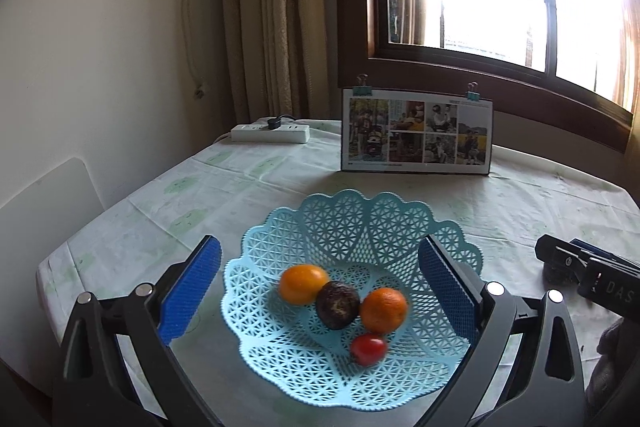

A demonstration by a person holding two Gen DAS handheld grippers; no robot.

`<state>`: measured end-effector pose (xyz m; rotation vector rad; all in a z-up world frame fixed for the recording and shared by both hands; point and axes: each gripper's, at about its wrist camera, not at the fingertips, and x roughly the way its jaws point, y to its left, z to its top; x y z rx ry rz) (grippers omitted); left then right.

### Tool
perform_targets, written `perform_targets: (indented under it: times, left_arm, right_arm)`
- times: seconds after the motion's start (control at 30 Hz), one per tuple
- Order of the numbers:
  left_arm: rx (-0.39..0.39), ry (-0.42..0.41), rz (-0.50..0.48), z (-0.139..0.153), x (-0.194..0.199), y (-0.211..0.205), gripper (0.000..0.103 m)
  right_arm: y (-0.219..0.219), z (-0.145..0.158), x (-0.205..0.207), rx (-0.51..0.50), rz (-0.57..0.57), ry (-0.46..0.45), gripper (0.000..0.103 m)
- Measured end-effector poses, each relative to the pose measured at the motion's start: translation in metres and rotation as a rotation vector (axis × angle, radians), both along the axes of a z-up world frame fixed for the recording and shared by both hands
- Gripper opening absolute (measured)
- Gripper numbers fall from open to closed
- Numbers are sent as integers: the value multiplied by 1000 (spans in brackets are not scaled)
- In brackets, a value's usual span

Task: Organize fruits
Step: 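Move the left tool to the dark fruit while the right tool approaches the kiwi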

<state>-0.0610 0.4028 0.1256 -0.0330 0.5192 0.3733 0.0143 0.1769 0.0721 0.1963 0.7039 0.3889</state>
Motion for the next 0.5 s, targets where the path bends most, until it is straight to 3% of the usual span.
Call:
perform_targets:
  times: [0.5]
  left_arm:
    - [47,14,-143,3,19,-66,100]
  right_arm:
    - [-119,-28,-9,-48,-255,36,72]
